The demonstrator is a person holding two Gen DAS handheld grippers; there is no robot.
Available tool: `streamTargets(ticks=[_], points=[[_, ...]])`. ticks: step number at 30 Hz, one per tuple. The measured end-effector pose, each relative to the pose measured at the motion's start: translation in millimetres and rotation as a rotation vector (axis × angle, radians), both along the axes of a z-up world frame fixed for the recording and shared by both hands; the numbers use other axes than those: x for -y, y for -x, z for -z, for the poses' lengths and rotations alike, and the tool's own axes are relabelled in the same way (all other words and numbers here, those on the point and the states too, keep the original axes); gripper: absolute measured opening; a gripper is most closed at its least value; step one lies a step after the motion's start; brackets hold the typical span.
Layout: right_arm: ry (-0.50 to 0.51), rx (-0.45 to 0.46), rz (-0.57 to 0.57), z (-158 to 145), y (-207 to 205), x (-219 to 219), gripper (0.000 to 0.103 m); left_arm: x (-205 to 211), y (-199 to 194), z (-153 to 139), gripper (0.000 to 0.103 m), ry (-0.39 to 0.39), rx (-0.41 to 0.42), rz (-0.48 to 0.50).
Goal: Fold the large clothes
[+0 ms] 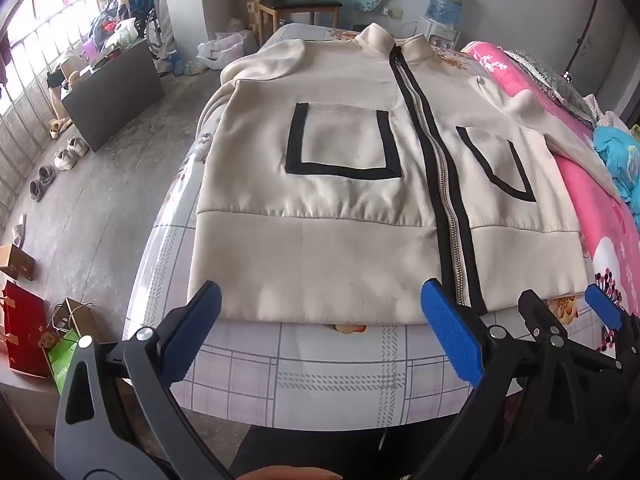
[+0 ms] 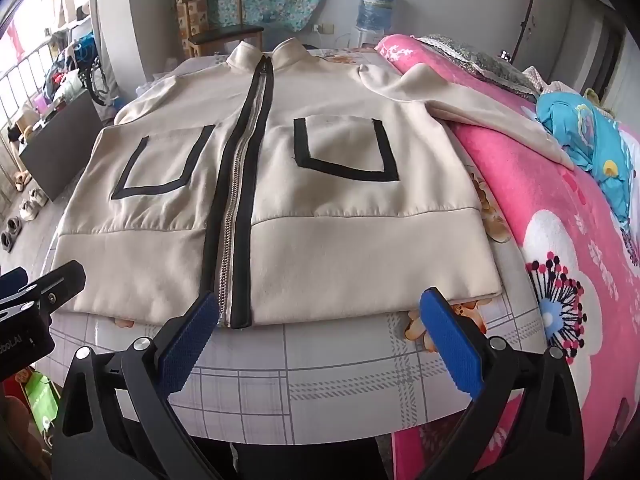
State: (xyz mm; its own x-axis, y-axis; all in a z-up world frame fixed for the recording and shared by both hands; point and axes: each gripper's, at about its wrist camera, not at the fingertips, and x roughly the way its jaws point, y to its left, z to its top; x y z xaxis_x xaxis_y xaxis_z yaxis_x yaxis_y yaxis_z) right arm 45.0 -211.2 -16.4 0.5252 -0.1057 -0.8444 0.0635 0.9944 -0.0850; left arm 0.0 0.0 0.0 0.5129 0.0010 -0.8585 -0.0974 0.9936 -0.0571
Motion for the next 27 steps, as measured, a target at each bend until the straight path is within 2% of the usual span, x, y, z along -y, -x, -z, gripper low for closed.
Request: streamTargets(ticks=[9, 18, 27], points=[[0.003, -0.003, -0.002, -2, -5, 5, 0.098, -2, 0, -1, 0.096, 0.002, -0.008, 0.002], [0.040, 0.004, -0.001, -5, -1, -8, 0.098, -7, -1, 1, 0.096, 0.005, -0.007, -0.002], [0.043, 0.008, -0.004, -7, -2, -7, 0.098, -5, 0, 2, 0.096, -0.024, 0.007, -0.001]])
